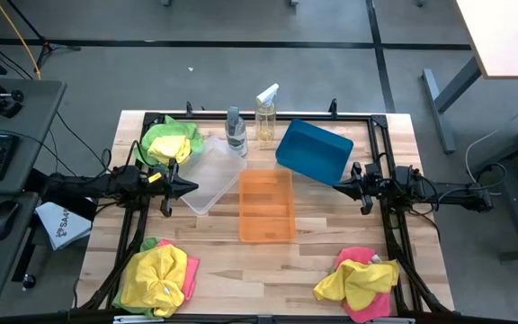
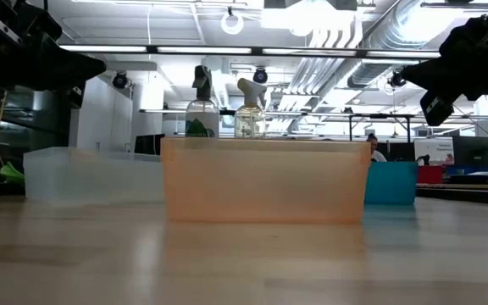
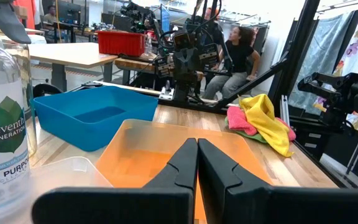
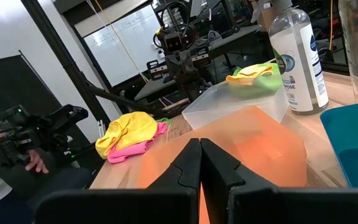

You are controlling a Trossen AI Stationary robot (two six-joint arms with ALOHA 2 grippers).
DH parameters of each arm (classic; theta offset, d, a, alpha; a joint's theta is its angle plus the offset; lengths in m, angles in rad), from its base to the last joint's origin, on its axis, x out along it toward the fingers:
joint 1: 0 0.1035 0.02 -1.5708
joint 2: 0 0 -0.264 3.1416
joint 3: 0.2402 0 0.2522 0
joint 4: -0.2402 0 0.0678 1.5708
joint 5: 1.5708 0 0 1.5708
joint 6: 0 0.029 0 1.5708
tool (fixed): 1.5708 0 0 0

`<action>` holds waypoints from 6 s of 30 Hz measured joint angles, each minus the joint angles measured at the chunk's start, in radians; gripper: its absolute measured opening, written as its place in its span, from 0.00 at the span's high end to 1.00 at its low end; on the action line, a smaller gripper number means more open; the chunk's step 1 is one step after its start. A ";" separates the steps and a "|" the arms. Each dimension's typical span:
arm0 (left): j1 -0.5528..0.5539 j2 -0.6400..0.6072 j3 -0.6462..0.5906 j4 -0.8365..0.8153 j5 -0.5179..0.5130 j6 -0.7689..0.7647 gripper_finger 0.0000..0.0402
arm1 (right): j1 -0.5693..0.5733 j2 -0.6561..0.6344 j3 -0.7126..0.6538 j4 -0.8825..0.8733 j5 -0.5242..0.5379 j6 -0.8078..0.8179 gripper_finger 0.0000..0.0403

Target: Sort microfiber towel by color & place in baskets

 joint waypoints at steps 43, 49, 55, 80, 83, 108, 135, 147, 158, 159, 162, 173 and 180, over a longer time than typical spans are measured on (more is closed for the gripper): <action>0.000 0.000 0.000 0.000 0.000 -0.001 1.00 | 0.000 0.000 0.000 0.000 0.000 0.000 1.00; 0.000 0.000 0.000 0.000 0.000 -0.001 1.00 | 0.000 0.000 0.000 0.000 0.000 0.000 1.00; 0.000 0.000 0.000 0.000 0.000 -0.001 1.00 | 0.000 0.000 0.000 0.000 0.000 0.000 1.00; 0.000 0.000 0.000 0.000 0.000 0.000 1.00 | 0.000 0.000 0.000 0.000 0.000 0.000 1.00; 0.000 0.000 0.000 0.000 0.000 0.000 1.00 | 0.000 0.000 0.000 0.001 0.006 -0.008 1.00; 0.000 0.000 0.000 0.000 0.000 0.000 1.00 | 0.018 0.543 0.667 -0.368 -0.122 0.437 0.75; 0.000 0.000 0.000 0.000 0.000 0.000 1.00 | 0.740 1.488 1.111 -1.050 -0.358 1.015 0.45; 0.000 0.000 0.000 0.000 0.000 0.000 1.00 | 0.740 1.563 1.111 -1.001 -0.332 1.048 0.51; 0.000 0.000 0.000 0.000 0.000 0.000 1.00 | 0.711 1.562 1.446 -1.176 -0.210 0.895 0.99; 0.000 0.000 0.000 0.000 0.000 0.000 1.00 | 0.698 1.562 1.513 -1.231 -0.160 0.857 0.99; 0.000 0.000 0.000 0.000 0.000 0.000 1.00 | 0.650 1.560 1.700 -1.393 0.055 0.752 0.99; 0.000 0.000 0.000 0.000 0.000 0.000 1.00 | 0.248 1.516 1.942 -1.582 0.628 0.244 1.00; 0.000 0.000 0.000 0.000 0.000 0.000 1.00 | -0.096 1.517 1.894 -1.473 0.641 -0.037 1.00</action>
